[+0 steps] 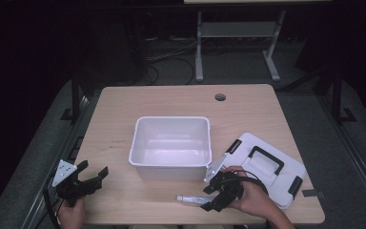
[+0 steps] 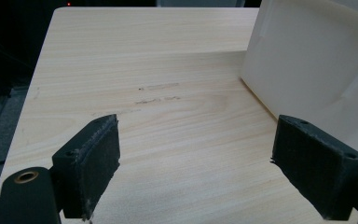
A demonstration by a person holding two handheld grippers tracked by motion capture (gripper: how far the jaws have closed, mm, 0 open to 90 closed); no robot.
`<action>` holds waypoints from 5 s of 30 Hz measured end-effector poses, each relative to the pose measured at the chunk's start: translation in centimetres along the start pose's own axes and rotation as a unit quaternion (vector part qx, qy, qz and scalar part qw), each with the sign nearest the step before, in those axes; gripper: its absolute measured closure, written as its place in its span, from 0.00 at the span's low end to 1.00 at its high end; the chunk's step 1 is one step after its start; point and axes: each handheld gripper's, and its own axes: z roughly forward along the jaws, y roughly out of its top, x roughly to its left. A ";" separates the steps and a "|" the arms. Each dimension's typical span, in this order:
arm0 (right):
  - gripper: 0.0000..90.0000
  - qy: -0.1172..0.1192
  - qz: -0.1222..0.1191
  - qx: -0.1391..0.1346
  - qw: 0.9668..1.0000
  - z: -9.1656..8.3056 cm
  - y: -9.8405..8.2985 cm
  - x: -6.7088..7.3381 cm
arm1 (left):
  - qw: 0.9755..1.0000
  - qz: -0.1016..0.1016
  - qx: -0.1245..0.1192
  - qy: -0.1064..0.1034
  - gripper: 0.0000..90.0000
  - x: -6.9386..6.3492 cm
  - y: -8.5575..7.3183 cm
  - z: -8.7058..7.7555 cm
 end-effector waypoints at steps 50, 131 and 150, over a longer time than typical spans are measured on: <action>0.74 -0.062 -0.065 0.053 0.995 3.4 2.2 1.0 | 1.000 -0.012 -0.003 -0.003 0.16 0.3 0.0 -0.1; 0.79 -0.008 -0.118 0.042 0.992 -6.1 13.0 2.7 | 1.000 -0.012 -0.006 -0.001 0.16 0.3 0.0 -0.1; 0.79 -0.032 -0.117 0.044 0.992 -7.1 15.0 0.5 | 1.000 -0.010 -0.006 -0.002 0.16 0.3 0.0 -0.1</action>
